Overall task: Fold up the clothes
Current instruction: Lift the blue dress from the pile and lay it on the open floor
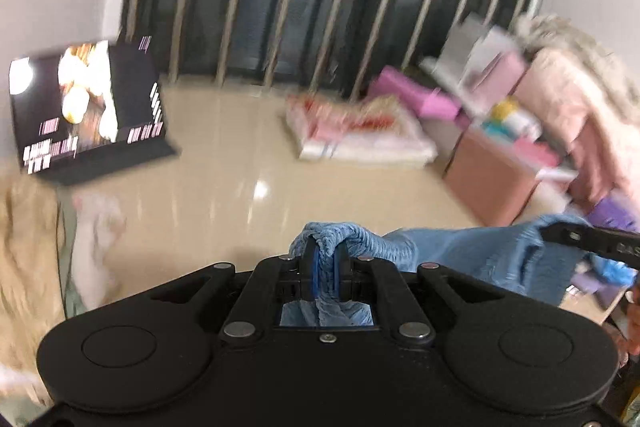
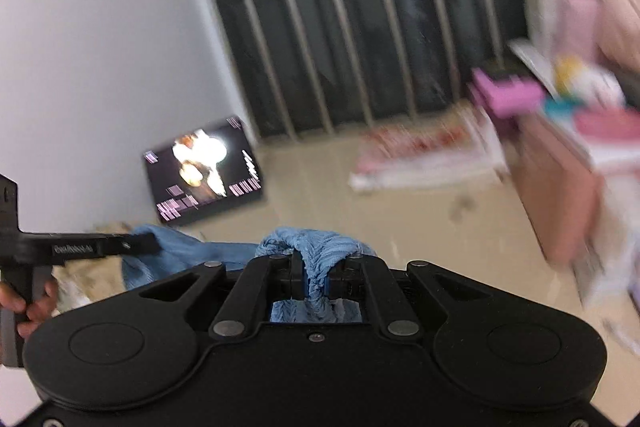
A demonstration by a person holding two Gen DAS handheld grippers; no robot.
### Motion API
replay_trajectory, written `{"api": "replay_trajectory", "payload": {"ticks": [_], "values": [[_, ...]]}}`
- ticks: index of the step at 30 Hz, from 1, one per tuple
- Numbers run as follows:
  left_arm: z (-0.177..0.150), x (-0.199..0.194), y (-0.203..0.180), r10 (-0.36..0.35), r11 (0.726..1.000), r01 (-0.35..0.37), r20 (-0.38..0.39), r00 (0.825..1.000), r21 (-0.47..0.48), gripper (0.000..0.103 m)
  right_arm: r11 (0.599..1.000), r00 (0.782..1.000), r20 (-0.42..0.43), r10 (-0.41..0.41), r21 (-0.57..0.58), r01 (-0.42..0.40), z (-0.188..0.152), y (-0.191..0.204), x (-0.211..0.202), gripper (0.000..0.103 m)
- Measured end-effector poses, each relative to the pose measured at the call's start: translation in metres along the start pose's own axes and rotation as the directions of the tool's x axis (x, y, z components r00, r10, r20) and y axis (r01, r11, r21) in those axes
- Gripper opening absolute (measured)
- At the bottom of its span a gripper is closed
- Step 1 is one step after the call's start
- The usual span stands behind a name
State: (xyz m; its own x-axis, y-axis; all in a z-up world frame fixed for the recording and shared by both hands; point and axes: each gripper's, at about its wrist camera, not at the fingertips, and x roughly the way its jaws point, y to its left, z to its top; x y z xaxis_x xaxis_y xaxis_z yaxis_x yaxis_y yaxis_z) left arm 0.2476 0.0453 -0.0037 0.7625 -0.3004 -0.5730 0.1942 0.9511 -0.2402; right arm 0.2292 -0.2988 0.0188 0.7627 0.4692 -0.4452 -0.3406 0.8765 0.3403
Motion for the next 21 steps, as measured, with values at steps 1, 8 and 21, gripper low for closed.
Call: {"api": "replay_trajectory", "payload": {"ticks": [1,8,21], "values": [[-0.005,0.008,0.005,0.015,1.000,-0.015,-0.027,1.000,-0.010,0.007,1.000,1.000,-0.026,-0.017,0.016,0.018,-0.009,-0.009,0.003,0.006],[-0.028,0.033,0.030,0.087,0.995,-0.094,-0.124,0.988,-0.046,0.007,0.988,0.983,-0.147,-0.111,0.087,0.125,-0.050,-0.050,0.029,0.006],[-0.038,0.013,0.045,0.207,0.977,-0.211,-0.139,0.968,-0.021,0.086,0.974,0.971,-0.203,-0.124,0.163,0.159,-0.076,-0.087,0.036,0.020]]}}
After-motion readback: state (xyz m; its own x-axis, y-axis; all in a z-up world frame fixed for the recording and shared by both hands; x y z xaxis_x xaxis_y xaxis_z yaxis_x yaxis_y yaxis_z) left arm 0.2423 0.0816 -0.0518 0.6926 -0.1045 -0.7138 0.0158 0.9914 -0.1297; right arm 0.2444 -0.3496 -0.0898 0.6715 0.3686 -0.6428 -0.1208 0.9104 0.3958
